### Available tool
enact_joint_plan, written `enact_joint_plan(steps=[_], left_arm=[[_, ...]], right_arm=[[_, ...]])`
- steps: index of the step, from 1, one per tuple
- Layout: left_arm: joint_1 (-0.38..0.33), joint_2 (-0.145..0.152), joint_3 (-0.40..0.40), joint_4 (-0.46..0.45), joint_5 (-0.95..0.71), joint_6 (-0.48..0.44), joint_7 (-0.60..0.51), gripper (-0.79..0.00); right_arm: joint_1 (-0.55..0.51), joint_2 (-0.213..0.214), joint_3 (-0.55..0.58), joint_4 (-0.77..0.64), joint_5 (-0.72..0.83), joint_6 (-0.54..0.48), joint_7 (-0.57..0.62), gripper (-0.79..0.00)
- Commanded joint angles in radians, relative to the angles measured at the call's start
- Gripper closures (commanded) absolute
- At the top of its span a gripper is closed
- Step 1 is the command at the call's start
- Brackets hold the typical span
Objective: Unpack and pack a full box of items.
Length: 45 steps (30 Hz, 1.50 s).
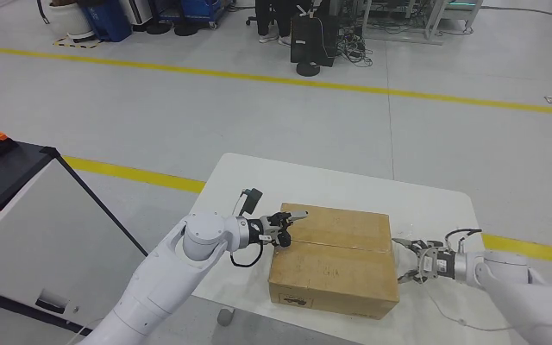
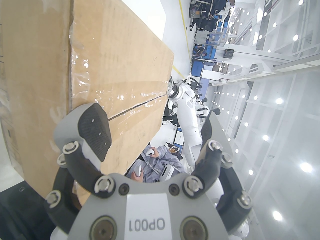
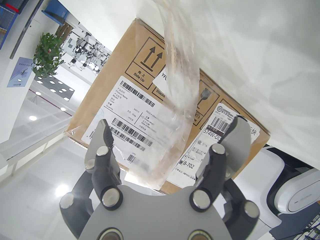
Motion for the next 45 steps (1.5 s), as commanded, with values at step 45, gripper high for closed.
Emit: enact_joint_plan(steps=[45], left_arm=[[0.000, 0.000, 0.000, 0.000, 0.000, 0.000, 0.000, -0.785]], right_arm=[[-0.511, 0.121, 0.559, -0.462, -0.167, -0.634, -0.239, 0.000]])
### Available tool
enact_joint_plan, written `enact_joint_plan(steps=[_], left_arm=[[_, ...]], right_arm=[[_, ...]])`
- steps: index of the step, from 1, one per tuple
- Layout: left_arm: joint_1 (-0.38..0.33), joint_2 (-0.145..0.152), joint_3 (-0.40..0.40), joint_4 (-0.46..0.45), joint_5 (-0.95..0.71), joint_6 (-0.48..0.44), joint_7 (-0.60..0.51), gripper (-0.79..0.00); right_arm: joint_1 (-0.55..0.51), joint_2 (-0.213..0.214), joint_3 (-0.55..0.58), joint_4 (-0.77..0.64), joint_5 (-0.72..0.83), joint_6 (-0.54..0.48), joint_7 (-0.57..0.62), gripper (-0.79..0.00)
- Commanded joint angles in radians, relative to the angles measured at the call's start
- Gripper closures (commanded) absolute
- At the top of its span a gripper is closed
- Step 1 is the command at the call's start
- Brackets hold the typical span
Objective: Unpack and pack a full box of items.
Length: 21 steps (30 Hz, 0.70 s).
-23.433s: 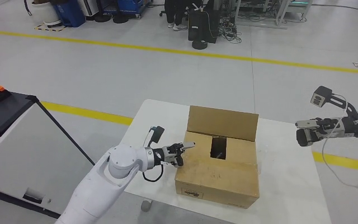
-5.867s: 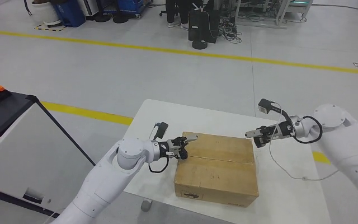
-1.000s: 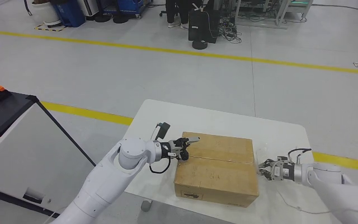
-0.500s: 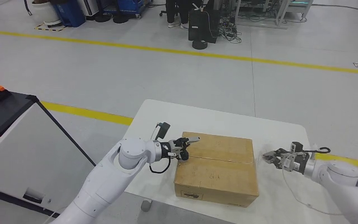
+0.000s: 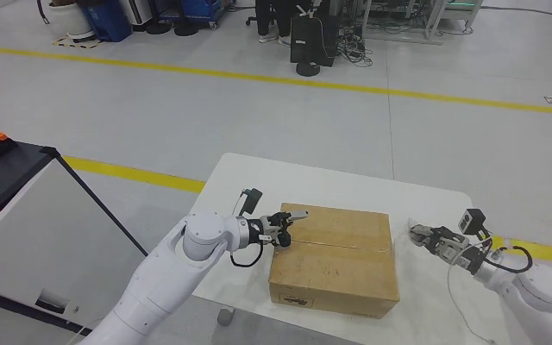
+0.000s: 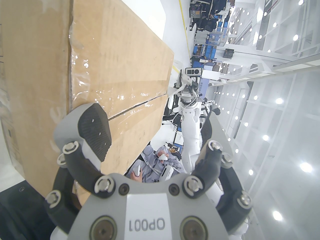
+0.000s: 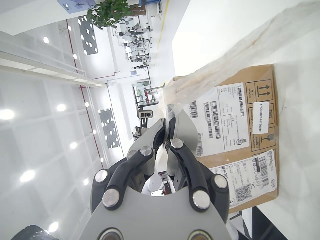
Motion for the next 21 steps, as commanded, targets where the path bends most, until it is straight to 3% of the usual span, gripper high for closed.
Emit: enact_joint_plan(steps=[1, 10, 21], left_arm=[[0.000, 0.000, 0.000, 0.000, 0.000, 0.000, 0.000, -0.785], [0.000, 0.000, 0.000, 0.000, 0.000, 0.000, 0.000, -0.785], [0.000, 0.000, 0.000, 0.000, 0.000, 0.000, 0.000, -0.785]], right_arm=[[-0.038, 0.004, 0.031, -0.032, -0.025, -0.010, -0.017, 0.000], [-0.146, 0.010, 0.121, -0.179, -0.168, 0.023, -0.153, 0.000], [-0.146, 0.010, 0.121, -0.179, -0.168, 0.023, -0.153, 0.000]])
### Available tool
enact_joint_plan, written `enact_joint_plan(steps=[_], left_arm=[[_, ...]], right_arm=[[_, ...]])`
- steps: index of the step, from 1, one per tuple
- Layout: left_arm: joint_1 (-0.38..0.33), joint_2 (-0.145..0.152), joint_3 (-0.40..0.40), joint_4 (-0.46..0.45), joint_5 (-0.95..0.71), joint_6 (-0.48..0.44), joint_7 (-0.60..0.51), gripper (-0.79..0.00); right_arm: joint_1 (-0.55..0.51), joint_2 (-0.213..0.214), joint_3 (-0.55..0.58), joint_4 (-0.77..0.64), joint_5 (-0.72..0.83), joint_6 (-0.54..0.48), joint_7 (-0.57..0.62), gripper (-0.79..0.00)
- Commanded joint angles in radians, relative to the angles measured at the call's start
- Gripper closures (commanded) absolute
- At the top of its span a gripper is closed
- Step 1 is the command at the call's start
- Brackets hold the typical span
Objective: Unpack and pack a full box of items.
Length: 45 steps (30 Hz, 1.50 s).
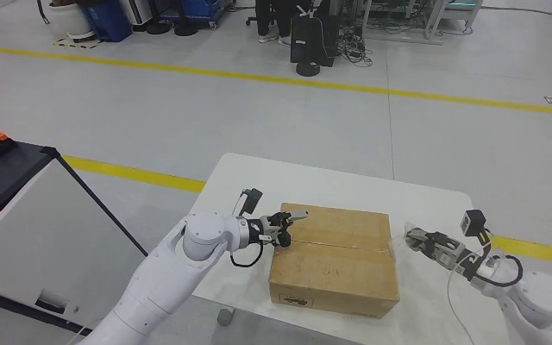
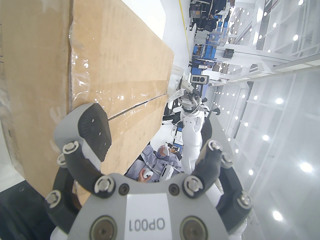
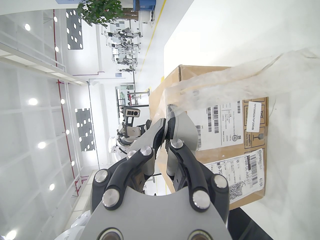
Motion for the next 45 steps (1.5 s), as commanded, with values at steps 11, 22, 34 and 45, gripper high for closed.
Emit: enact_joint_plan(steps=[11, 22, 34, 45], left_arm=[[0.000, 0.000, 0.000, 0.000, 0.000, 0.000, 0.000, -0.785], [0.000, 0.000, 0.000, 0.000, 0.000, 0.000, 0.000, -0.785], [0.000, 0.000, 0.000, 0.000, 0.000, 0.000, 0.000, -0.785], [0.000, 0.000, 0.000, 0.000, 0.000, 0.000, 0.000, -0.785]], right_arm=[[0.000, 0.000, 0.000, 0.000, 0.000, 0.000, 0.000, 0.000], [-0.031, -0.009, 0.030, -0.081, -0.098, -0.016, -0.131, 0.000], [-0.204, -0.021, 0.133, -0.332, -0.460, 0.099, -0.473, 0.000], [-0.326, -0.048, 0.150, -0.491, -0.732, 0.194, -0.687, 0.000]])
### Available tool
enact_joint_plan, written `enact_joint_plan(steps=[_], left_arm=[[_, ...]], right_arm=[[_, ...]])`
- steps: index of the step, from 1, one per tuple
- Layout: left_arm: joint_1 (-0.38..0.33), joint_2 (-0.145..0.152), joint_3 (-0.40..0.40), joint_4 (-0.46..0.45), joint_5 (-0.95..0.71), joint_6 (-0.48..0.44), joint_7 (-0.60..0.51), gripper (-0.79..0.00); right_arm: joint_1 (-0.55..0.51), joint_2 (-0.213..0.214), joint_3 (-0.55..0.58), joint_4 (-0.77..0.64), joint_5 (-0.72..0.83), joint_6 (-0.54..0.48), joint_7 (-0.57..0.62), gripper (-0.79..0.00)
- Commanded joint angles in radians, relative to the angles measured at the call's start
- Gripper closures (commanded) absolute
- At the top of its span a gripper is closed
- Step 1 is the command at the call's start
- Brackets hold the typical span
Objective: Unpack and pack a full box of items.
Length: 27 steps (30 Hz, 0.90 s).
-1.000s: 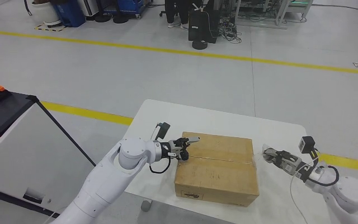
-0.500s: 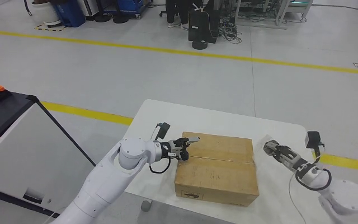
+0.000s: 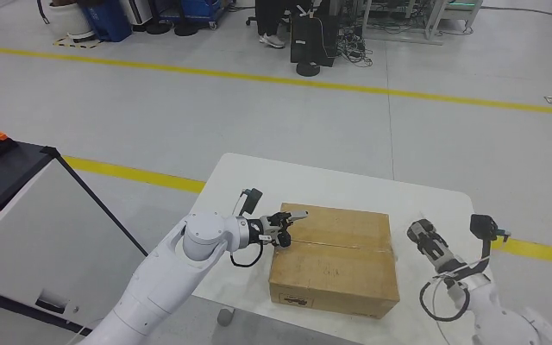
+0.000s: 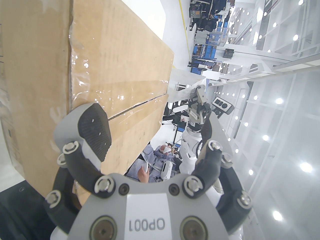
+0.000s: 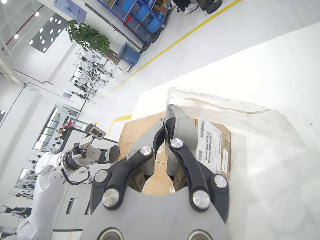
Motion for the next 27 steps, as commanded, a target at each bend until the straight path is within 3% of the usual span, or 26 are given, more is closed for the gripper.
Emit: enact_joint_plan(steps=[1, 12, 27], left_arm=[[0.000, 0.000, 0.000, 0.000, 0.000, 0.000, 0.000, -0.785], [0.000, 0.000, 0.000, 0.000, 0.000, 0.000, 0.000, -0.785], [0.000, 0.000, 0.000, 0.000, 0.000, 0.000, 0.000, -0.785]], right_arm=[[-0.010, -0.005, 0.001, -0.016, -0.035, 0.016, -0.019, 0.000], [0.007, -0.029, -0.048, -0.078, -0.242, 0.134, -0.021, 0.000], [0.194, -0.080, -0.273, -0.043, -0.456, 0.275, 0.087, 0.000]])
